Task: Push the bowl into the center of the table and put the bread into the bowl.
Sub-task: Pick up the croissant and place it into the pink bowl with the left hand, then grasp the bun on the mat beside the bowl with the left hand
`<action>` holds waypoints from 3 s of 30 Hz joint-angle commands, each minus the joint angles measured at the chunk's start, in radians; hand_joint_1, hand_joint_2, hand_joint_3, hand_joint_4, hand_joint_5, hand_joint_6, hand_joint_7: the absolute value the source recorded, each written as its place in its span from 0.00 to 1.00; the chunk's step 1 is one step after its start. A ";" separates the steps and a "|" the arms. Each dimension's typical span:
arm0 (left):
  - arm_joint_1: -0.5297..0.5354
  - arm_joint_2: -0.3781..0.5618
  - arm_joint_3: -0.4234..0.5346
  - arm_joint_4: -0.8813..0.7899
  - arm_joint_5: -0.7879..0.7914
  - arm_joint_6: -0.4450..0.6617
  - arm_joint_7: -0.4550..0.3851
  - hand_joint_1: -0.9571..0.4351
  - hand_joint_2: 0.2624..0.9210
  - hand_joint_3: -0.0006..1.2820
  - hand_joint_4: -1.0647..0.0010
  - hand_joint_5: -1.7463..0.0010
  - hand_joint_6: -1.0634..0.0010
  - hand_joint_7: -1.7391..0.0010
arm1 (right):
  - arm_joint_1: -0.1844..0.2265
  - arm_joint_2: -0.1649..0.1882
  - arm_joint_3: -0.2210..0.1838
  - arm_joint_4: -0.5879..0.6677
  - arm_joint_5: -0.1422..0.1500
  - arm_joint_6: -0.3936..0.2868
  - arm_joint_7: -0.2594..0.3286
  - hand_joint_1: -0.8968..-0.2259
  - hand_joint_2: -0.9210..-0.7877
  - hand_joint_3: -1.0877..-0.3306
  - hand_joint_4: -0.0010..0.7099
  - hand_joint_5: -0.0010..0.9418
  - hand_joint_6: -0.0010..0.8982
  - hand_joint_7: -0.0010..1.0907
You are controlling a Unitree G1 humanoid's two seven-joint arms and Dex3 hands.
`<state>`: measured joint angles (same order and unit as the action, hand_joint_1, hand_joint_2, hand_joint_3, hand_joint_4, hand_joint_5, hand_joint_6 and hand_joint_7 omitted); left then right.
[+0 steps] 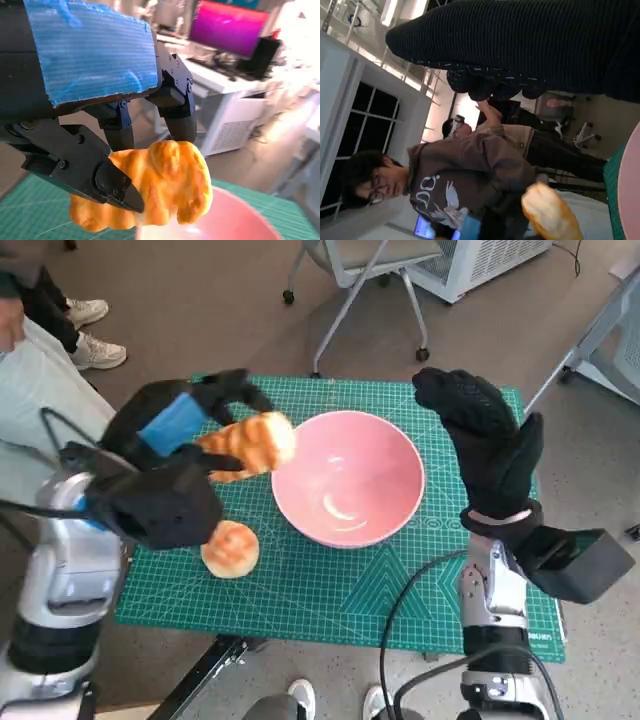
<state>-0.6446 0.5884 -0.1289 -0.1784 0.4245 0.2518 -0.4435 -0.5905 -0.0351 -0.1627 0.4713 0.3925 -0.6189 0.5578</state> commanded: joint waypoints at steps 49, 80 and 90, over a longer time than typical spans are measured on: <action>-0.131 -0.174 -0.222 0.288 0.111 -0.138 -0.016 0.50 0.86 0.01 0.80 1.00 0.67 1.00 | 0.077 -0.008 -0.010 -0.030 -0.017 0.008 -0.044 0.31 0.00 0.46 0.34 0.00 0.09 0.52; 0.372 0.132 0.187 -0.207 -0.023 -0.185 -0.077 0.47 0.82 0.00 0.78 1.00 0.63 0.99 | 0.076 -0.004 0.004 -0.034 -0.013 0.025 -0.043 0.32 0.00 0.46 0.34 0.00 0.10 0.51; 0.477 0.167 0.219 -0.263 -0.017 -0.135 -0.106 0.53 0.73 0.00 0.78 1.00 0.63 0.99 | 0.068 -0.006 0.007 -0.024 -0.006 0.028 -0.034 0.32 0.00 0.46 0.34 0.00 0.11 0.51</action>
<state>-0.1951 0.7406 0.0807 -0.4174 0.4002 0.1045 -0.5360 -0.5312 -0.0391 -0.1556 0.4340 0.3872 -0.6072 0.5209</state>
